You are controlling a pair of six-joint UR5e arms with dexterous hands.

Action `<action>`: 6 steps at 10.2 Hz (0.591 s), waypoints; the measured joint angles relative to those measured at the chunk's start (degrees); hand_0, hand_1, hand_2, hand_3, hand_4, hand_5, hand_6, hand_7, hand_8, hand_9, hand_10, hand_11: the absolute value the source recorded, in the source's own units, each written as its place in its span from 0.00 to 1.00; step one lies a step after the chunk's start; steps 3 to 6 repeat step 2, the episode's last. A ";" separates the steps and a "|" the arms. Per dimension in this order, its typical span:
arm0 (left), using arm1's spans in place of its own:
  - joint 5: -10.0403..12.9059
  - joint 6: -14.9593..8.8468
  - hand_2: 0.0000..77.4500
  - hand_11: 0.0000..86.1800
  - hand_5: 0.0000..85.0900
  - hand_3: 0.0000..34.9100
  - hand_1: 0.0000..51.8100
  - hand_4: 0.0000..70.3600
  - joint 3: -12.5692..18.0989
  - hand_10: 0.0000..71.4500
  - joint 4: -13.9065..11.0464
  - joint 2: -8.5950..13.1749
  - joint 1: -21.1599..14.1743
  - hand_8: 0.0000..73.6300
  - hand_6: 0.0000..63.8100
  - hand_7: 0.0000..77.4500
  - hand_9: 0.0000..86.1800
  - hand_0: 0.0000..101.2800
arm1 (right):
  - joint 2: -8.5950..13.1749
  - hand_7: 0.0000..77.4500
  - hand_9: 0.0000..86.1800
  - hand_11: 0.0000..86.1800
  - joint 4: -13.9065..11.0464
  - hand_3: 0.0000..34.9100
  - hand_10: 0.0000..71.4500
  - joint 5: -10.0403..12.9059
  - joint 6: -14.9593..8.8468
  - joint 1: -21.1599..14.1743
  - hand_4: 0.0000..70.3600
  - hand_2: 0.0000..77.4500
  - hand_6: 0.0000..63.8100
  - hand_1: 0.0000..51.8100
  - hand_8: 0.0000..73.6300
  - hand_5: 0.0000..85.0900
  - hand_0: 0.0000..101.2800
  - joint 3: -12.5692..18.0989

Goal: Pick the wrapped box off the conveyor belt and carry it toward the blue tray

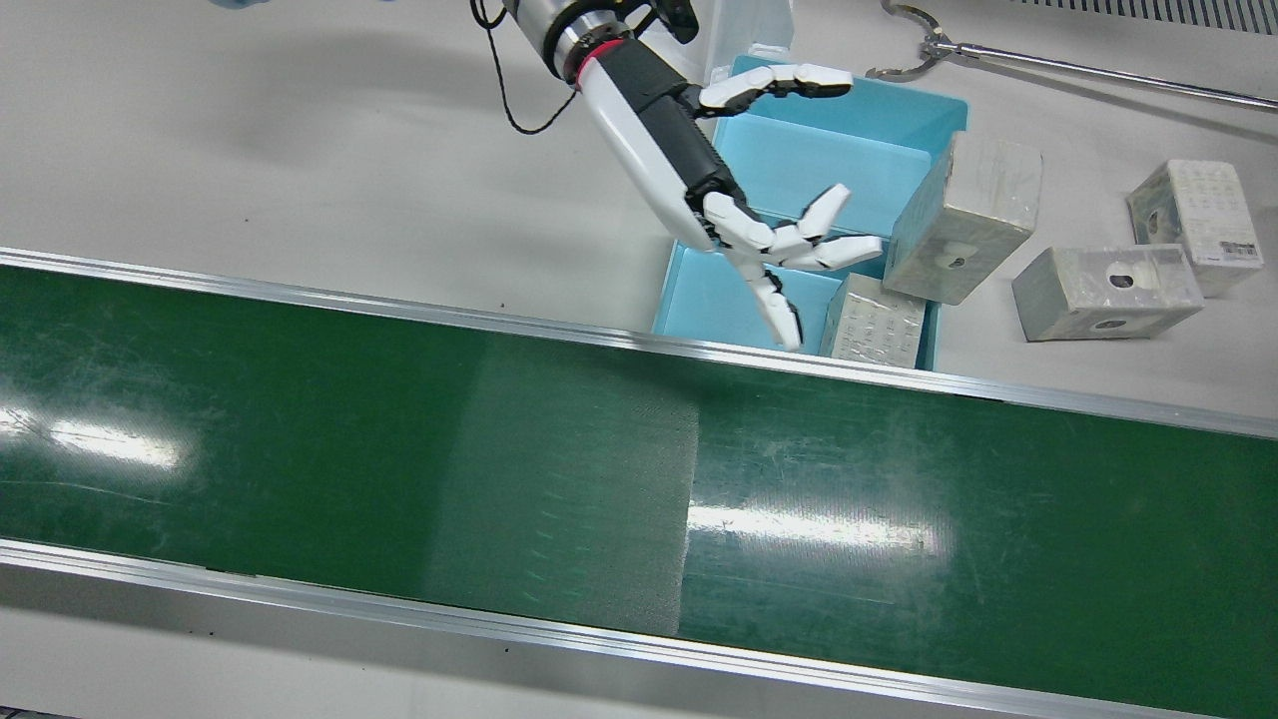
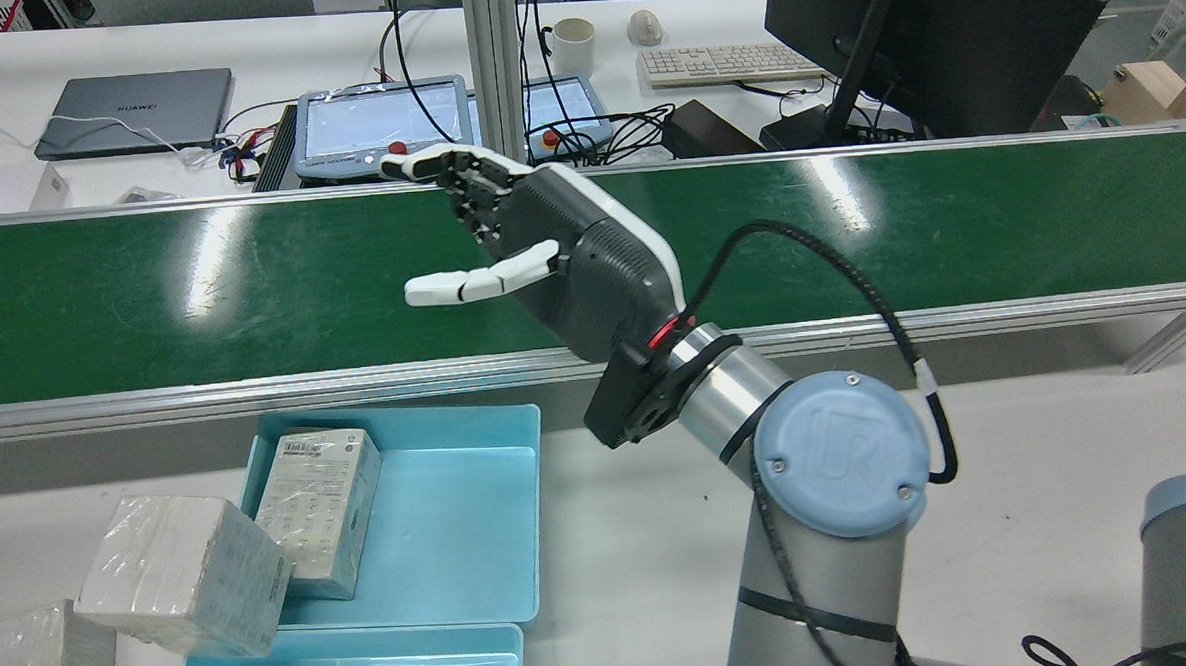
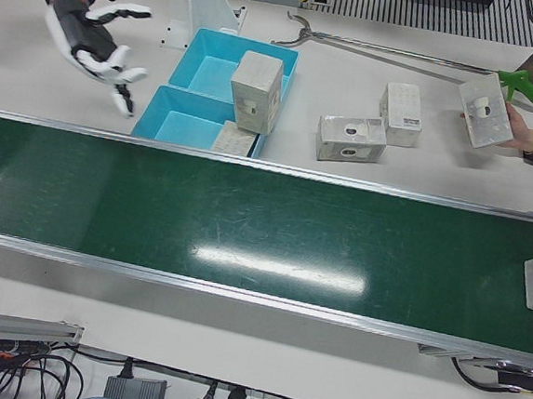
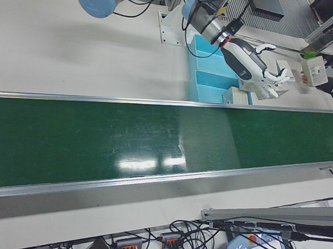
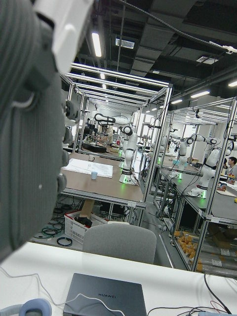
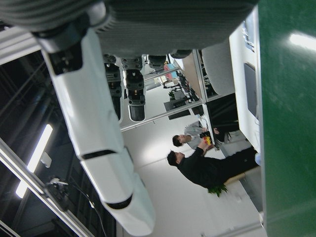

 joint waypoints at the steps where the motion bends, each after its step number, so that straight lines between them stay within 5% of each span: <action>1: 0.00 0.00 0.01 0.01 0.01 0.00 0.00 0.00 0.00 0.01 0.00 0.00 0.00 0.01 0.01 0.01 0.00 0.00 | -3.04 0.27 0.04 0.01 0.00 0.00 0.00 1.44 -1.21 2.72 0.18 0.25 0.19 0.47 0.00 0.54 0.55 2.02; 2: 0.00 0.00 0.01 0.01 0.01 0.00 0.00 0.00 0.00 0.01 0.00 0.00 0.00 0.01 0.01 0.01 0.00 0.00 | -5.82 0.16 0.03 0.01 -0.11 0.00 0.00 2.09 -2.41 6.21 0.13 0.20 0.15 0.44 0.01 0.44 0.54 3.13; 6: 0.00 0.00 0.01 0.01 0.01 0.00 0.00 0.00 0.00 0.01 0.00 0.00 0.00 0.01 0.01 0.01 0.00 0.00 | -5.82 0.16 0.03 0.01 -0.11 0.00 0.00 2.09 -2.41 6.21 0.13 0.20 0.15 0.44 0.01 0.44 0.54 3.13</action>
